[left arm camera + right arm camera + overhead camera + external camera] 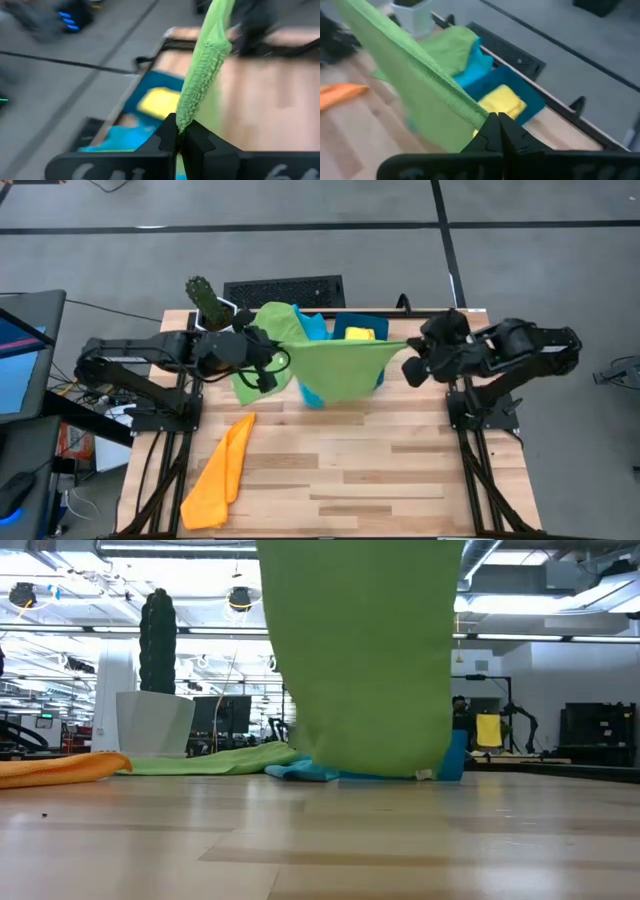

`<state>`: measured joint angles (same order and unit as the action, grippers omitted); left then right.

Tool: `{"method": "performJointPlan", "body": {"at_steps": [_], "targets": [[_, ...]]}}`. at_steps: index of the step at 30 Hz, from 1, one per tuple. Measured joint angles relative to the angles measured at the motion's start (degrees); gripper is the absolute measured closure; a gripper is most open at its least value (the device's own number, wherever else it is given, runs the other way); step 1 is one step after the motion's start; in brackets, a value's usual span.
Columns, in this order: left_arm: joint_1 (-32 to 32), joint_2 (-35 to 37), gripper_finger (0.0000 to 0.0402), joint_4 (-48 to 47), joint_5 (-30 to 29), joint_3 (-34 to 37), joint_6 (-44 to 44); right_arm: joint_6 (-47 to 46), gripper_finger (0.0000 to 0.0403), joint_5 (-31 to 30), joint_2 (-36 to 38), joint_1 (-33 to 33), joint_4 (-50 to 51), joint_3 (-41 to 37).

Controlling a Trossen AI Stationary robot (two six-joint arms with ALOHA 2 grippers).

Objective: Fold microfiber towels
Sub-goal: Fold the right green towel

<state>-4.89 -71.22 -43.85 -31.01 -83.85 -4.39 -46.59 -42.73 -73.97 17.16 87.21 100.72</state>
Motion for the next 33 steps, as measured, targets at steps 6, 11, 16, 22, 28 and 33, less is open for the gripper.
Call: {"method": "performJointPlan", "body": {"at_steps": [6, 11, 16, 22, 28, 33], "targets": [[-1.0, 0.1, 0.0401, -2.6, 19.2, -8.1, -11.4, -0.1, 0.0399, 2.1, -1.2, 8.2, -8.4, 2.4], [-4.6, 0.0, 0.0401, -3.0, 28.8, -9.4, -16.9, 1.5, 0.0399, 2.2, -3.9, 14.6, -16.7, 5.2], [-8.9, -0.6, 0.0401, -4.5, 28.1, -9.3, -18.7, 0.3, 0.0399, 2.0, -7.3, 17.4, -18.0, 7.5], [-10.0, -0.9, 0.0401, -10.7, 15.9, -9.3, -14.7, -3.0, 0.0399, 2.1, -8.0, 13.2, -9.0, 7.6], [-6.6, -2.0, 0.0401, -17.0, 1.8, -9.3, -8.9, 1.1, 0.0399, 1.7, -8.1, 5.9, -6.4, 7.6], [-2.1, -2.8, 0.0401, -15.4, 0.1, -9.3, 0.4, 5.9, 0.0399, 1.5, -8.2, 1.4, -7.1, 7.6]]}}
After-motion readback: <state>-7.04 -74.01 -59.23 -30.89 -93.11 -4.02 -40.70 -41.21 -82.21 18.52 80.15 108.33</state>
